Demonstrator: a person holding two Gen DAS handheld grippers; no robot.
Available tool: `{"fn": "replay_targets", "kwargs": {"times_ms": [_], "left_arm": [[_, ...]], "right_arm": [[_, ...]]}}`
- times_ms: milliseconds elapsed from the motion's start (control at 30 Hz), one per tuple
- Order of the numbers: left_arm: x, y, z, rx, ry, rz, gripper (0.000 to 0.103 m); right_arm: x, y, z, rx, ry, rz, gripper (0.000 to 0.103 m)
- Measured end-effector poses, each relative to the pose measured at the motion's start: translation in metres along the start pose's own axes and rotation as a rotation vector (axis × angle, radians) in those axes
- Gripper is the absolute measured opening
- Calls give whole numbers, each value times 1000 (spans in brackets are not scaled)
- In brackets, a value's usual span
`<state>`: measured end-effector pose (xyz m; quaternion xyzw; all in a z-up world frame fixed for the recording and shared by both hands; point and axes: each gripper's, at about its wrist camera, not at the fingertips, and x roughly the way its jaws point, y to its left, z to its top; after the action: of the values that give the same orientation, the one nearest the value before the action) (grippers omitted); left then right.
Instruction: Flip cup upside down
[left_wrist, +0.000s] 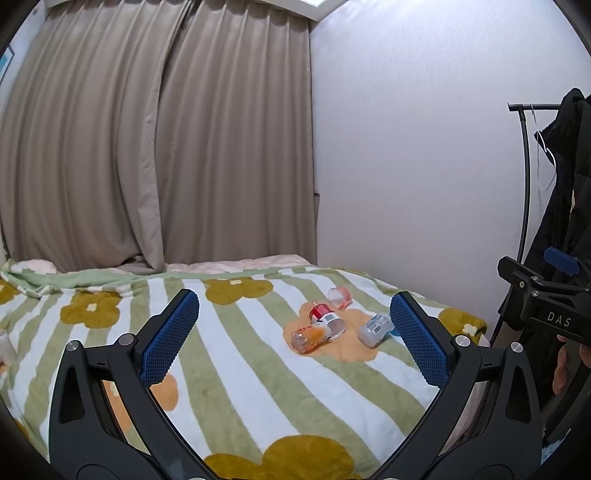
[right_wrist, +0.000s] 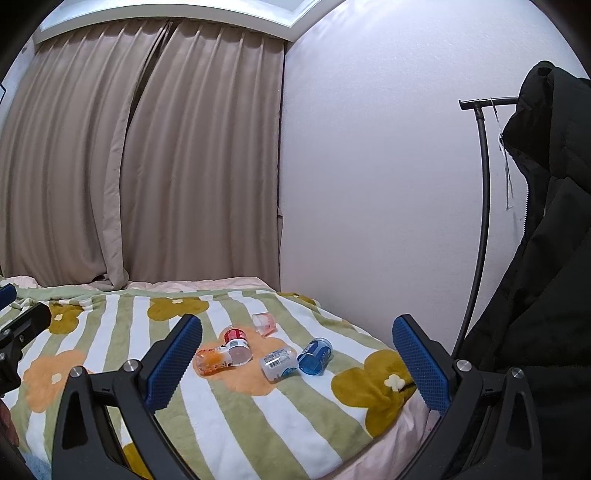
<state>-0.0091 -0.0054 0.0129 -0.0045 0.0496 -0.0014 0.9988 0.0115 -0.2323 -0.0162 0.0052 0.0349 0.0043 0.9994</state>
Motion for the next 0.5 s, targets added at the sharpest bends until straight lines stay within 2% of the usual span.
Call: {"fn": "replay_targets", "kwargs": {"times_ms": [500], "left_arm": [[2, -8, -5, 11, 4, -12, 103]], "right_arm": [[-1, -4, 2, 24, 10, -5, 103]]}}
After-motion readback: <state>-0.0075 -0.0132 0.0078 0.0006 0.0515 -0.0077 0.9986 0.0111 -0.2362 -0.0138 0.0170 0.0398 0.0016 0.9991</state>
